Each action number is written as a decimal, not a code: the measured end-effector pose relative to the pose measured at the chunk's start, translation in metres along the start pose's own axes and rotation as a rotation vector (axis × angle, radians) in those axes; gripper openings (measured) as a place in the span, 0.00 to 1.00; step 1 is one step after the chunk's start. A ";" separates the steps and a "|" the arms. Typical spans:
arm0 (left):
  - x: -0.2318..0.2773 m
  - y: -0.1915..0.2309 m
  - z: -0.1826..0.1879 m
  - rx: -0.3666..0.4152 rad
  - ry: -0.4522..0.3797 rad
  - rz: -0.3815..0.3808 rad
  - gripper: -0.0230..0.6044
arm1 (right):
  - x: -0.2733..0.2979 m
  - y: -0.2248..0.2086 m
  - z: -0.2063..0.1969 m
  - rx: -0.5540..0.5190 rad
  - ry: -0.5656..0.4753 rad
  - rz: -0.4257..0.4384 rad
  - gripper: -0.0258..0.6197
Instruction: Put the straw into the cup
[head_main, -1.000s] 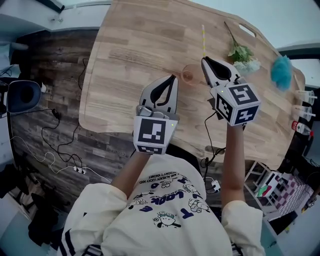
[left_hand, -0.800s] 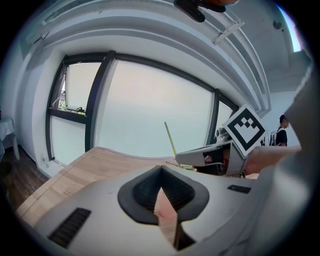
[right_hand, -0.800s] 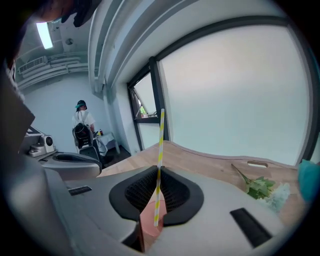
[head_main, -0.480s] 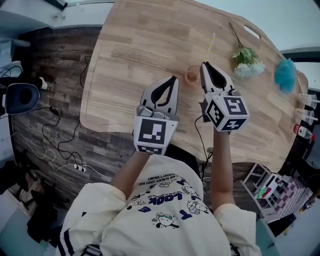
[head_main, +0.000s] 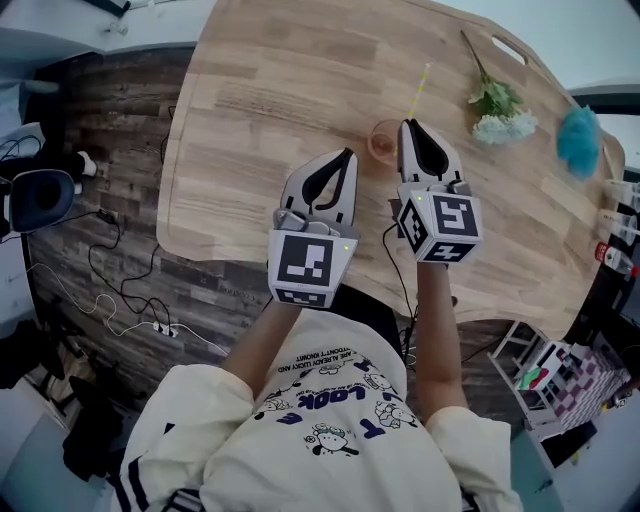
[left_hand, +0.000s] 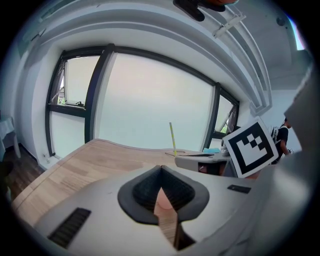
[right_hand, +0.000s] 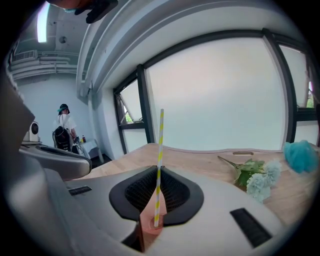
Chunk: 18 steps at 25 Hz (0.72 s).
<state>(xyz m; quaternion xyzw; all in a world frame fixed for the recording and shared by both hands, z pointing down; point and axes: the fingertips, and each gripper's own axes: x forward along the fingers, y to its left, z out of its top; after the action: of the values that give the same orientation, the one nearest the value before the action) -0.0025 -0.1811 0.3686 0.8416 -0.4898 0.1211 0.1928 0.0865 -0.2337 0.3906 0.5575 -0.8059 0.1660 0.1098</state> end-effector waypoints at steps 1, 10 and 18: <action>0.000 0.000 -0.002 0.000 0.004 0.002 0.08 | 0.000 0.000 -0.001 -0.002 0.001 0.000 0.11; 0.002 0.000 -0.011 0.002 0.027 0.011 0.08 | -0.001 0.002 -0.008 -0.016 -0.017 -0.011 0.11; 0.001 0.001 -0.018 -0.005 0.039 0.019 0.08 | 0.001 0.005 -0.012 -0.021 -0.015 -0.002 0.11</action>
<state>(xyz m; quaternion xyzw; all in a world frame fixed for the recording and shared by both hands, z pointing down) -0.0034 -0.1742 0.3857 0.8340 -0.4941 0.1382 0.2032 0.0816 -0.2279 0.4016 0.5583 -0.8079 0.1532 0.1098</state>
